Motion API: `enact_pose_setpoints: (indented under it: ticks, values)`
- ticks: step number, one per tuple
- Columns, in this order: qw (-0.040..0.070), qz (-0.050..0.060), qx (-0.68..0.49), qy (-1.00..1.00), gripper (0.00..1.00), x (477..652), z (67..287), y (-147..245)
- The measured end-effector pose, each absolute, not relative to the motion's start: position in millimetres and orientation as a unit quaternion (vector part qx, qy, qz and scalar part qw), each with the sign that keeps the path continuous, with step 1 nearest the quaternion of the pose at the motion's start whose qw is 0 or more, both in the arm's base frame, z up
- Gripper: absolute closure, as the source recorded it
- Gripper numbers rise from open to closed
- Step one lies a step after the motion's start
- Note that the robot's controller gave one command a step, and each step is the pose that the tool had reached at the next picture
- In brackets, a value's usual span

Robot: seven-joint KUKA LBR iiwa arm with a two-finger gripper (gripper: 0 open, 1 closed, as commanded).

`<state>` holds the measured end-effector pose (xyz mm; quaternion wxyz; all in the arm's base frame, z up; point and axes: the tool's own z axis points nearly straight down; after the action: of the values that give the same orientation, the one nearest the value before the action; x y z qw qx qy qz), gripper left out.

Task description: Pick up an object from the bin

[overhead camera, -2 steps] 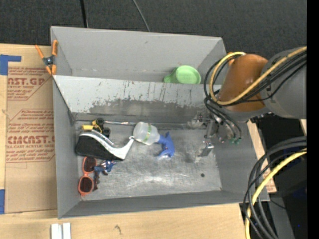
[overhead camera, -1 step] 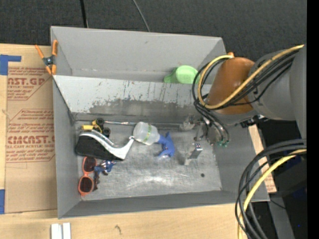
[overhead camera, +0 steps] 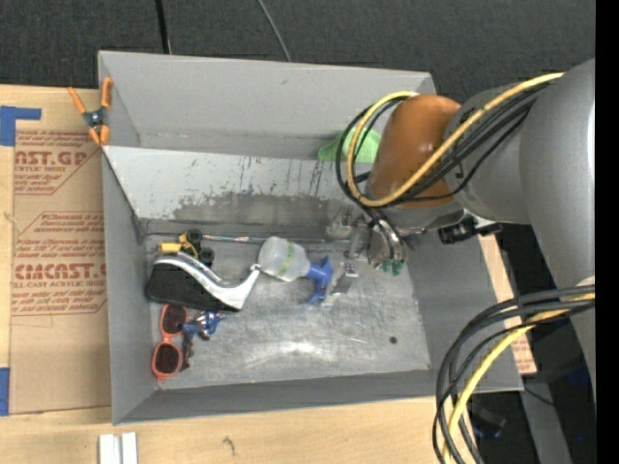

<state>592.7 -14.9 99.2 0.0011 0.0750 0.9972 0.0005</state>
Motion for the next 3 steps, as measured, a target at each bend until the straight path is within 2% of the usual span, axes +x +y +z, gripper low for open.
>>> enact_pose_setpoints:
  ticks: [1, 2, 3]
  values:
    - [0.003, 0.000, -0.028, 1.000, 0.00, 587.7, 74.0, 7.7]
    - [0.003, -0.003, 0.074, 0.997, 1.00, 592.3, 77.1, 38.6]
    - [0.003, -0.003, 0.074, 0.997, 1.00, 592.3, 77.1, 38.6]
